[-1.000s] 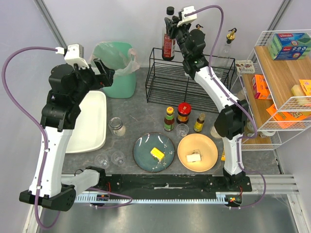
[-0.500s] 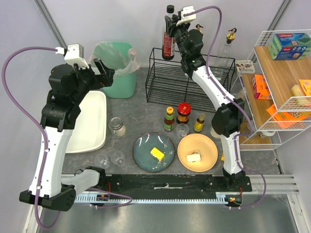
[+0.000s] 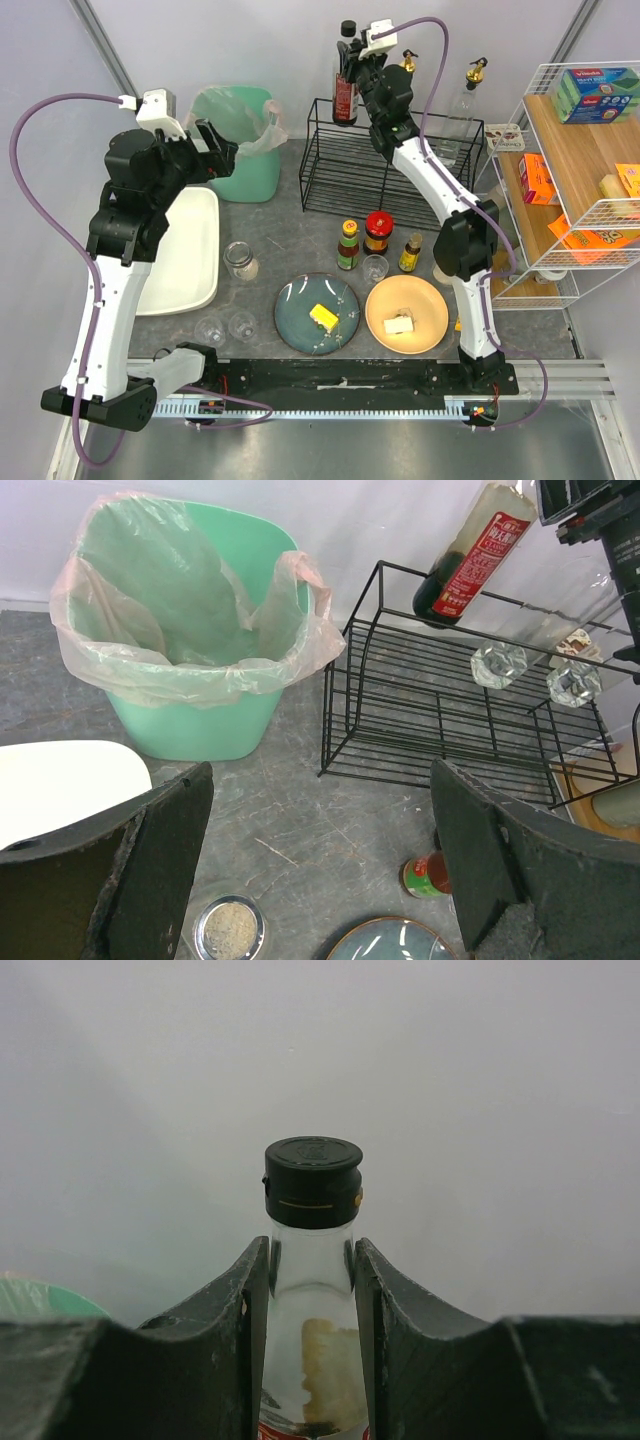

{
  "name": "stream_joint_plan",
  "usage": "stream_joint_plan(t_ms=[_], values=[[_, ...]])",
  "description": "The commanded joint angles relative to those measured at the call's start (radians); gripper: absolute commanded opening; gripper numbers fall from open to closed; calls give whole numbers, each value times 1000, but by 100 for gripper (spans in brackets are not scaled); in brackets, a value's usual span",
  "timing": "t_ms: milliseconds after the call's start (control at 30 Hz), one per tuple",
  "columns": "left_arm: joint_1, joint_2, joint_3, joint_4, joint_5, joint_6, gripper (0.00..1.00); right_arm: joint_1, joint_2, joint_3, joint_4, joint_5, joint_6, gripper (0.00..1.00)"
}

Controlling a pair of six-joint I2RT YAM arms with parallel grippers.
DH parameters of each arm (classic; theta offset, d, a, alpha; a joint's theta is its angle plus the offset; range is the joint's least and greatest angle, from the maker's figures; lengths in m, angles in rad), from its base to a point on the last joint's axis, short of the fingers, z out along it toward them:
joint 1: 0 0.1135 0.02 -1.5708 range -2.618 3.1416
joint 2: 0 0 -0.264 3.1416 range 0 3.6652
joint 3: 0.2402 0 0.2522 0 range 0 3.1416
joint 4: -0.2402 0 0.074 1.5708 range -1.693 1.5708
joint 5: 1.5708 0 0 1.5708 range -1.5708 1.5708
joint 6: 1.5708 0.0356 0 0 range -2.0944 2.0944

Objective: Clear the kitchen counter

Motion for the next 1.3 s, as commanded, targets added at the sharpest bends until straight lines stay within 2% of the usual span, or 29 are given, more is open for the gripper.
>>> stream_joint_plan(t_ms=[0,267,533,600,700,733,967,1067,1267], values=[[3,0,33,27,-4,27,94,-2,-53,-23,178,-6,11,0],[3,3,31,28,-4,28,94,-2,-108,-178,239,-23,48,0],[3,4,31,27,-4,33,94,4,-131,-255,251,-29,53,1],[3,3,33,27,-5,33,94,7,-141,-284,259,-32,42,8],[3,1,31,25,-2,34,94,10,-161,-312,262,-54,28,28],[2,-2,31,27,-2,34,94,10,-164,-316,260,-55,25,38],[3,-5,33,22,4,34,94,25,-199,-319,248,-34,10,75],[3,-9,34,19,5,31,95,28,-211,-301,241,-26,2,82],[3,-20,33,11,13,31,96,37,-259,-279,208,-57,13,88]])
